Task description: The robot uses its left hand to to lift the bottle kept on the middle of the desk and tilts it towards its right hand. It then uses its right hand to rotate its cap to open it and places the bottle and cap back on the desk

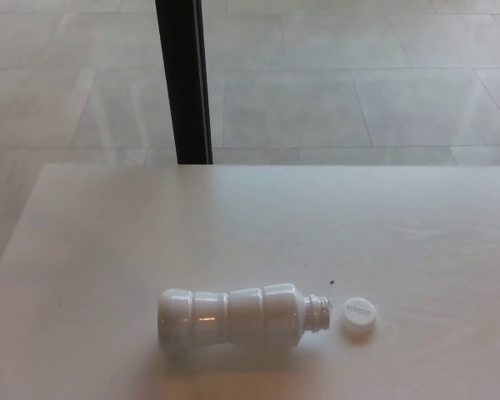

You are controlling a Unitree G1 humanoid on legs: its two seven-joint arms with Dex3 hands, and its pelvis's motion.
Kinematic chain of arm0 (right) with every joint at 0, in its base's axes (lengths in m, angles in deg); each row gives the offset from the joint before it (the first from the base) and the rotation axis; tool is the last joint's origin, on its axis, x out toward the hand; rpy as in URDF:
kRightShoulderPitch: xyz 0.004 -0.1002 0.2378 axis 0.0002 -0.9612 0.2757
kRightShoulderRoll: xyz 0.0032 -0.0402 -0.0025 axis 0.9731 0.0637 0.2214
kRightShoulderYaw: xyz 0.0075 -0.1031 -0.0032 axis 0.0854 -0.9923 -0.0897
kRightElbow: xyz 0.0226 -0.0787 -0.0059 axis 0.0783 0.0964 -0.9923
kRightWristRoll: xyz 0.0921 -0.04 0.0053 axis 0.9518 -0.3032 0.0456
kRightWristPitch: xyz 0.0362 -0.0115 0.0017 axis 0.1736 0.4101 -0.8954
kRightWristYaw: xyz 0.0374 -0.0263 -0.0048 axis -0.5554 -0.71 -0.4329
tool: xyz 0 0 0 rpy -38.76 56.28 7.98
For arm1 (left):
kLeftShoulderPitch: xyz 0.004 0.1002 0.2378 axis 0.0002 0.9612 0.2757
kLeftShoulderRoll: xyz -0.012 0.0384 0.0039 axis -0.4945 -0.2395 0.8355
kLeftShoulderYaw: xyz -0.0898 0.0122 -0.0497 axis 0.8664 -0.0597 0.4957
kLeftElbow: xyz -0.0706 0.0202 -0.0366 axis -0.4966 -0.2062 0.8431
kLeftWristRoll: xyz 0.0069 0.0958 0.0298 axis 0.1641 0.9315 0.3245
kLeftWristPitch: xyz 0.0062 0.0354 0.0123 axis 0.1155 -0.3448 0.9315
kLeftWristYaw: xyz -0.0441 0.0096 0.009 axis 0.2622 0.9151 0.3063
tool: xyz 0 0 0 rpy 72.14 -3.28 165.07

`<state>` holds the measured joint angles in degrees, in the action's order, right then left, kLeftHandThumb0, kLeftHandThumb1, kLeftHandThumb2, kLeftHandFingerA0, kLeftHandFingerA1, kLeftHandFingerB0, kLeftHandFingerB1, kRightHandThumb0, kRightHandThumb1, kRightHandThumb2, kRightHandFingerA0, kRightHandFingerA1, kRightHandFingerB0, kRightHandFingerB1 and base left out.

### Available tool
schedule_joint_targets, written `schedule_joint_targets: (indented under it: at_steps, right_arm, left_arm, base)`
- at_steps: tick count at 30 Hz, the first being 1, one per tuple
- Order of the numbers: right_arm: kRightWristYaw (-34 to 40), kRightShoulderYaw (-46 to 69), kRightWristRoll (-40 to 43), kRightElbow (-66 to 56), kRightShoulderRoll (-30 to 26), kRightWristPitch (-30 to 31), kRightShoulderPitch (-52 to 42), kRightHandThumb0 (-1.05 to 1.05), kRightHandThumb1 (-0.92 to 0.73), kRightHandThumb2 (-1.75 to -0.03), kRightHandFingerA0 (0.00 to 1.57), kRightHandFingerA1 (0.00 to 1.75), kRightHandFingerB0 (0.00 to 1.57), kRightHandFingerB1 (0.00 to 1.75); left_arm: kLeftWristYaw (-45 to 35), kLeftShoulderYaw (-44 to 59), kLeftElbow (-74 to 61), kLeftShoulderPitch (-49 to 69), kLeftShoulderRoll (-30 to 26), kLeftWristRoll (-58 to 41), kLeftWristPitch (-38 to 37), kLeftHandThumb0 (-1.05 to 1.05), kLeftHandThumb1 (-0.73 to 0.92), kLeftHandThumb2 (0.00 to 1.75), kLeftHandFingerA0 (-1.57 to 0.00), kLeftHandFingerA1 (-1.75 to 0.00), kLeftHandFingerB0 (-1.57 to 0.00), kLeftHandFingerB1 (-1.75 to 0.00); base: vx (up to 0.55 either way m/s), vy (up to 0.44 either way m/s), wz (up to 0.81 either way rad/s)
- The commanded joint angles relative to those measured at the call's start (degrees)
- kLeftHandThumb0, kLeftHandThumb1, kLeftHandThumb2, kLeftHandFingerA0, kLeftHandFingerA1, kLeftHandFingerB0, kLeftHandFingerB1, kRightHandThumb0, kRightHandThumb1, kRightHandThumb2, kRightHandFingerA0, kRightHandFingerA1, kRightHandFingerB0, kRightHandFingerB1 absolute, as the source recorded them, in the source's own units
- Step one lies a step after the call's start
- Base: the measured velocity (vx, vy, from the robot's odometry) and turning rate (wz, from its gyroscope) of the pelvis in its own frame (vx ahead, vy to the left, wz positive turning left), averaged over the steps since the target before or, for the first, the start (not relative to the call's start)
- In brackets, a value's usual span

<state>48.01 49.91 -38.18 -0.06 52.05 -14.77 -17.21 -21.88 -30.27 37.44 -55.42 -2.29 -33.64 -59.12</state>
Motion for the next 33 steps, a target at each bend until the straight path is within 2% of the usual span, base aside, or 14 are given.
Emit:
schedule_joint_targets:
  at_steps: [1,2,4,5,6,8,9,10,11,12,21,30,31,33]
  right_arm:
    - [20.89,35.57,36.24,30.07,8.11,3.09,5.05,-0.4,-0.77,-0.63,0.0,0.35,0.15,0.32]
    - [20.01,35.57,36.32,31.01,8.46,3.23,4.79,-0.36,-0.74,-0.67,0.05,0.21,0.12,0.33]
    - [19.52,34.61,34.95,31.98,9.81,3.93,4.32,-0.37,-0.76,-0.62,0.0,0.34,0.16,0.32]
    - [18.23,33.17,33.54,32.63,10.65,3.06,3.59,-0.45,-0.72,-0.73,0.06,0.29,0.16,0.37]
    - [18.38,31.13,31.06,32.72,11.19,3.3,2.83,-0.43,-0.73,-0.63,0.09,0.33,0.21,0.31]
    - [16.58,31.71,31.6,32.47,12.2,3.37,2.4,-0.39,-0.73,-0.63,0.08,0.31,0.18,0.31]
    - [15.49,31.42,31.44,32.23,12.79,3.2,2.18,-0.27,-0.68,-1.12,0.03,0.53,0.0,0.48]
    - [12.82,30.88,31.58,31.16,14.4,3.28,1.6,-0.26,-0.69,-1.12,0.02,0.52,0.0,0.48]
    - [12.48,30.47,31.18,30.62,15.17,3.71,1.73,-0.38,-0.73,-0.62,0.12,0.35,0.17,0.3]
    - [12.41,29.81,30.44,30.52,15.52,3.89,1.91,-0.39,-0.71,-0.62,0.16,0.35,0.2,0.3]
    - [8.36,24.63,27.1,31.89,17.17,0.66,0.57,-0.35,-0.68,-0.61,0.23,0.38,0.32,0.34]
    - [5.32,20.06,26.42,34.17,16.14,-2.74,-2.02,-0.41,-0.7,-0.62,0.34,0.43,0.33,0.33]
    - [5.24,20.27,27.31,34.98,16.2,-3.05,-1.74,-0.46,-0.74,-0.62,0.29,0.42,0.31,0.33]
    - [4.93,19.7,27.9,34.85,16.11,-3.1,-2.02,-0.48,-0.75,-0.62,0.27,0.41,0.3,0.33]
  left_arm:
    - [21.61,36.19,34.25,3.56,-1.42,-35.73,-16.6,-0.36,0.57,1.11,-0.02,-0.53,0.0,-0.51]
    - [20.93,34.72,34.88,4.04,-0.99,-33.94,-16.84,-0.36,0.54,1.09,-0.02,-0.52,0.0,-0.5]
    - [19.21,27.71,36.34,6.29,0.14,-25.98,-18.33,-0.36,0.54,1.1,-0.01,-0.52,0.0,-0.5]
    - [19.59,22.57,37.19,7.84,0.42,-20.29,-18.29,-0.36,0.53,1.09,0.0,-0.5,0.0,-0.5]
    - [18.12,18.88,37.44,9.43,0.8,-16.66,-19.06,-0.74,0.69,1.03,-0.04,-0.49,-0.04,-0.3]
    - [15.51,15.11,35.27,11.85,2.36,-13.23,-18.5,-0.81,0.68,0.99,-0.04,-0.49,-0.01,-0.34]
    - [14.78,12.48,34.84,12.57,2.45,-10.98,-17.94,-0.71,0.64,0.95,-0.04,-0.46,-0.05,-0.35]
    - [14.13,7.16,33.71,14.27,2.96,-6.17,-16.96,-0.38,0.54,1.08,-0.01,-0.52,0.0,-0.51]
    - [14.23,5.12,34.24,14.4,2.87,-4.74,-17.89,-0.38,0.53,1.07,-0.01,-0.51,0.0,-0.5]
    - [13.65,4.1,34.39,14.38,2.86,-4.43,-18.7,-0.7,0.78,0.63,-0.16,-0.44,-0.13,-0.38]
    - [13.06,-8.03,39.33,15.45,-0.89,0.26,-24.21,-0.73,0.86,0.66,-0.24,-0.39,-0.22,-0.34]
    - [13.8,-14.95,41.36,18.15,-2.49,-2.04,-25.73,-0.73,0.83,0.65,-0.38,-0.56,-0.2,-0.38]
    - [12.16,-11.91,42.65,17.17,-2.36,-6.23,-28.26,-0.69,0.65,0.94,-0.19,-0.55,-0.05,-0.42]
    - [14.3,-11.49,42.53,16.85,-2.1,-7.35,-28.12,-0.7,0.62,0.93,-0.26,-0.57,-0.09,-0.47]
  base:
    - [0.0,0.0,0.0]
    - [0.0,0.0,0.0]
    - [0.0,0.0,0.0]
    - [0.0,0.0,0.0]
    - [0.0,0.0,0.0]
    - [0.0,0.0,0.0]
    - [0.0,0.0,0.0]
    - [0.0,0.0,0.0]
    - [0.0,0.0,0.0]
    - [0.0,0.0,0.0]
    - [0.0,0.0,0.0]
    - [0.0,0.0,0.0]
    - [0.0,0.0,0.0]
    - [0.0,0.0,0.0]
